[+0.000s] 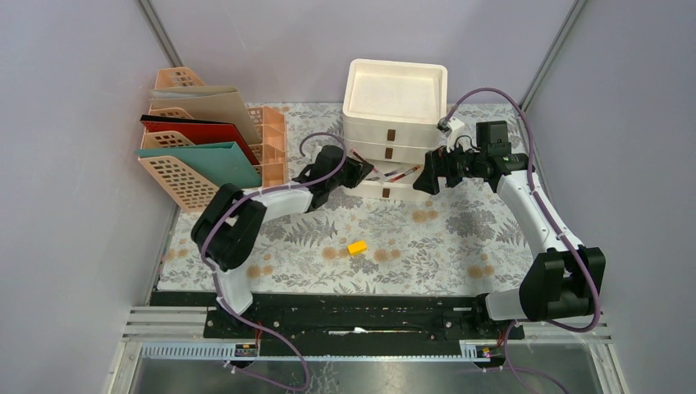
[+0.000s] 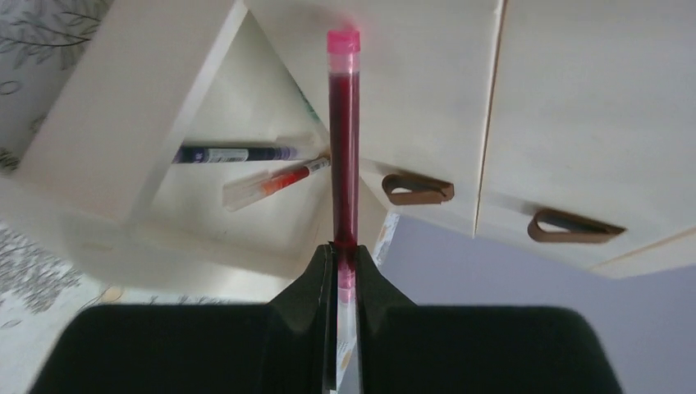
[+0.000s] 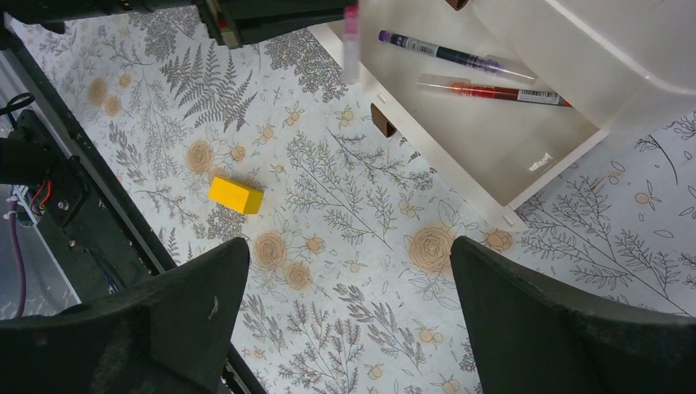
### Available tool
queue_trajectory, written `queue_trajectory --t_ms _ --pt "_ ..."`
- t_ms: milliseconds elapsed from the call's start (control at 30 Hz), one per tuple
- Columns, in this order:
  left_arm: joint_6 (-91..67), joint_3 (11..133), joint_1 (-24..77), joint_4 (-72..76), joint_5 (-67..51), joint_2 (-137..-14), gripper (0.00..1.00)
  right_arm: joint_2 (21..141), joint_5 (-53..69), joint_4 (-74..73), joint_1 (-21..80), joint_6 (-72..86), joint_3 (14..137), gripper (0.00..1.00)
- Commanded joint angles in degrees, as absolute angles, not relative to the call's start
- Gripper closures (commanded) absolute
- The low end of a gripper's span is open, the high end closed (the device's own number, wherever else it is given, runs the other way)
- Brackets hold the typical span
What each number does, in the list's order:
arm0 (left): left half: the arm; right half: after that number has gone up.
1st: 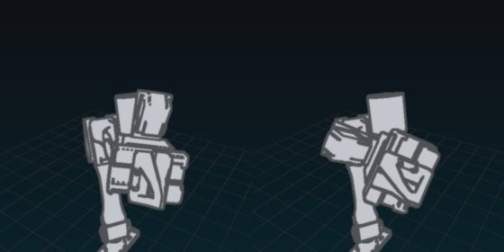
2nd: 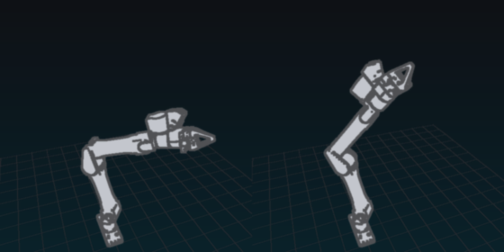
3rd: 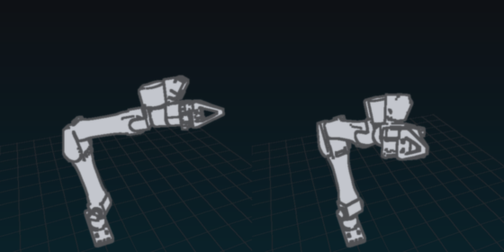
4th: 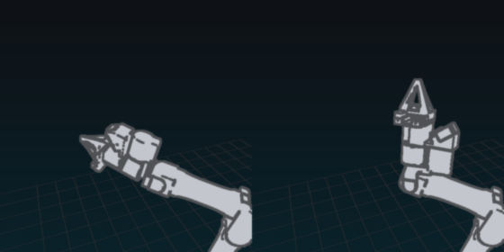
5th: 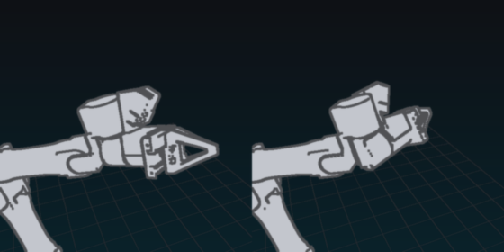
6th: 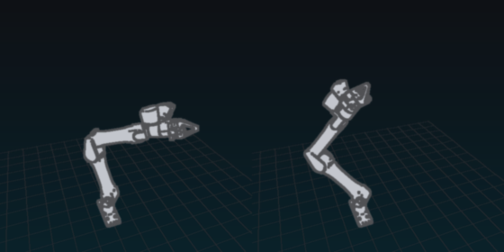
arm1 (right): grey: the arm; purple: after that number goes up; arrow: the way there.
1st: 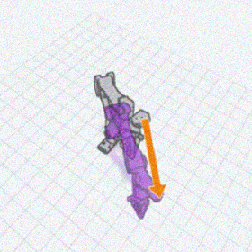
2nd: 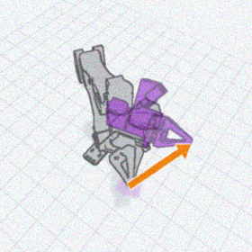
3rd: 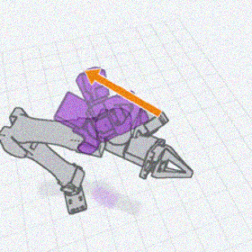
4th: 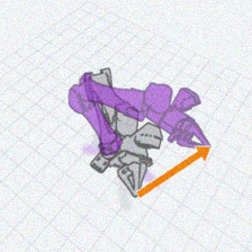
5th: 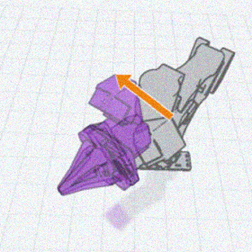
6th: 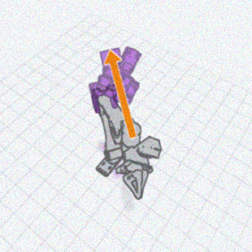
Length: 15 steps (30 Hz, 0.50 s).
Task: Organize the desk
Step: Pick up the stationery from the center of the board, then place the stationery in the drawer.
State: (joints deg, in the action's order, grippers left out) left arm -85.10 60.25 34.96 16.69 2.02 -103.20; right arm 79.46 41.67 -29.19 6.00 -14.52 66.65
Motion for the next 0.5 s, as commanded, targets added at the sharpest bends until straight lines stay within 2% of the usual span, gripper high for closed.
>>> queue_trajectory --t_ms 0,100,200,333,467 --pt "-90.2 66.5 35.1 23.8 2.4 -107.1 0.86 78.6 43.3 -27.7 6.0 -14.1 66.5 0.00" --pt "-90.7 68.0 35.1 24.0 1.6 -108.9 0.71 78.6 43.4 -27.8 5.9 -14.2 66.4 0.00" --pt "-90.2 68.9 35.1 24.2 0.3 -109.5 0.61 78.6 43.4 -27.8 5.9 -14.2 66.4 0.00" --pt "-86.8 69.0 35.1 24.0 -1.3 -107.7 0.59 78.6 43.7 -27.8 6.0 -14.6 66.5 0.00" --pt "-76.0 68.2 35.0 21.4 -3.0 -102.3 0.58 78.8 44.9 -29.1 6.0 -17.5 66.7 0.00"
